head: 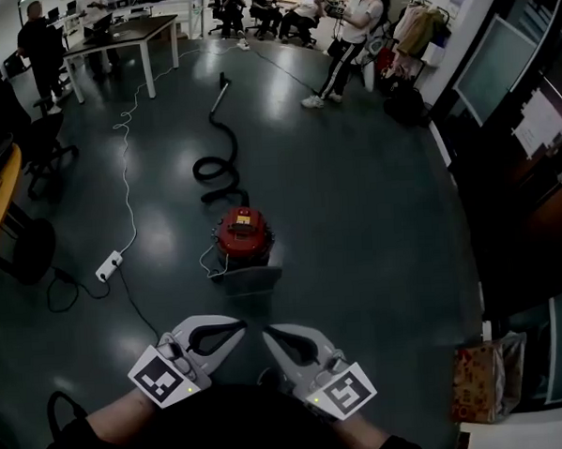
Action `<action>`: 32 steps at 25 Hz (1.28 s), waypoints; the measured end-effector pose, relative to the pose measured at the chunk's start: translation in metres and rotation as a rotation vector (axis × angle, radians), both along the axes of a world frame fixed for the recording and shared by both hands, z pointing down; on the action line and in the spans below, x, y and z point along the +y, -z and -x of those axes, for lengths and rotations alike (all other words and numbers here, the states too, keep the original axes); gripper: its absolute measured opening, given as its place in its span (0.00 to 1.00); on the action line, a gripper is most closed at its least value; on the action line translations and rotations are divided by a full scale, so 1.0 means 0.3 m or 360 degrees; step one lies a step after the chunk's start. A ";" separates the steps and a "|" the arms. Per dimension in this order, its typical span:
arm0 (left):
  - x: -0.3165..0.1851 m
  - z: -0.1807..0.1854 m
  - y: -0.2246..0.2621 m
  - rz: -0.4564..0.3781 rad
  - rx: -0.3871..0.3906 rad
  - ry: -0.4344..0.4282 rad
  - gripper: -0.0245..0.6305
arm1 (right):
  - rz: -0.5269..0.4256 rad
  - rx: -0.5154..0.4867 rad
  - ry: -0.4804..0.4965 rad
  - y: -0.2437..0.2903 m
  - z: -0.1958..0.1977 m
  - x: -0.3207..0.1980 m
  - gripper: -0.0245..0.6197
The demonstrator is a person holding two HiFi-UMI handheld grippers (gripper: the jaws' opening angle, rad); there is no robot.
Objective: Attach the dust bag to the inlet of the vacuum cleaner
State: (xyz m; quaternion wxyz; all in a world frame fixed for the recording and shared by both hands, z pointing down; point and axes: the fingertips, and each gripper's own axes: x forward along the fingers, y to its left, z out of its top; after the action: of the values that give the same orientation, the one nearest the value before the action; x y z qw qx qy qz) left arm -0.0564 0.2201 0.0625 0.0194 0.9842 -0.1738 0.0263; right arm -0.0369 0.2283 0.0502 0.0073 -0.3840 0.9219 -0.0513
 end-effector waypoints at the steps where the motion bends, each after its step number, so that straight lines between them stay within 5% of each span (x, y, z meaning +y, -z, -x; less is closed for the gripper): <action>1: -0.005 0.011 0.002 0.0008 0.0002 0.0006 0.04 | 0.0005 -0.0005 -0.0015 0.000 0.004 -0.002 0.04; 32: 0.029 0.078 0.014 0.0007 -0.0003 0.0067 0.04 | 0.0045 0.0049 0.0012 -0.049 0.040 0.016 0.04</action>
State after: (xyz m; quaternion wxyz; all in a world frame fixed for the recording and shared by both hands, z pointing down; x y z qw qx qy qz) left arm -0.0799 0.2288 0.0584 0.0218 0.9803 -0.1944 0.0271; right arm -0.0489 0.2331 0.0650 -0.0124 -0.3814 0.9225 -0.0584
